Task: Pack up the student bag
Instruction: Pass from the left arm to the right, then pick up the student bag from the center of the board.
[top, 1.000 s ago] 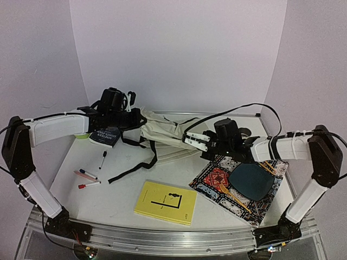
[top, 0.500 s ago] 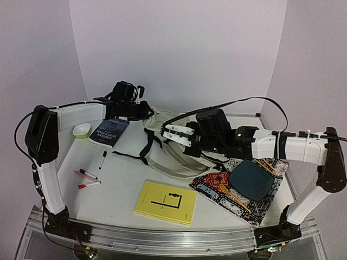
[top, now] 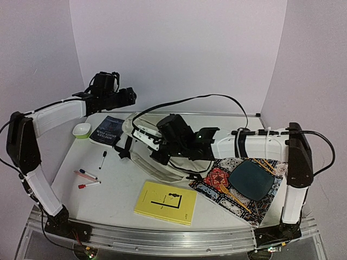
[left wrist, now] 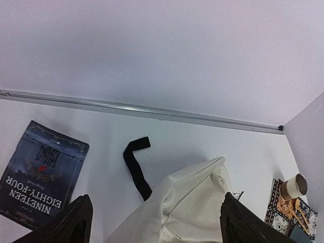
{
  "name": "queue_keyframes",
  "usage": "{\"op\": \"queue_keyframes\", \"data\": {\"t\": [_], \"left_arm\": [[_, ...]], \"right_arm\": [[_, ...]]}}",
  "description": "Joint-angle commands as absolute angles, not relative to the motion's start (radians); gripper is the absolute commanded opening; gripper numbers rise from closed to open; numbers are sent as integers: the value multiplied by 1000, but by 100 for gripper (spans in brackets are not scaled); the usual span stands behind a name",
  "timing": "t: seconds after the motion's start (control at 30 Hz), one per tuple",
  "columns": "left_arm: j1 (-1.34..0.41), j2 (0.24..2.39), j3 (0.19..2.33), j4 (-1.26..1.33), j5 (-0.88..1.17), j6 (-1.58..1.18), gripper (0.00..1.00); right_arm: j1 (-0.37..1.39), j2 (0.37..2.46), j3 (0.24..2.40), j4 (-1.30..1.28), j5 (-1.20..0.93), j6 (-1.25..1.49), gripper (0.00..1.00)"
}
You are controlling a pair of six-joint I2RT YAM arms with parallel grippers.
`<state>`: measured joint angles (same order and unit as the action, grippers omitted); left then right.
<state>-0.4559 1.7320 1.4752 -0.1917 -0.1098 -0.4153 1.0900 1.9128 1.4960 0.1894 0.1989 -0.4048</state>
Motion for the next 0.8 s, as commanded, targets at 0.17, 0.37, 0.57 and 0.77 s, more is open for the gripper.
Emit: {"op": "queue_keyframes", "data": {"t": [0.17,0.37,0.57,0.77], "left_arm": [[-462,1364,1219,-186,-171,-486,91],[-467,1314,1019,-188,9,-596,89],[-537,1315,883,-166,49,-676,89],[-600,1355,770,-65,59,-765,87]], "right_arm": [[1092,1969,1606,216,141,-198,40],[1092,1901,1528,216,127,-177,58],[1047,1804,1360,215,154,-164,70],[948,1718,1204,215,144,-103,76]]}}
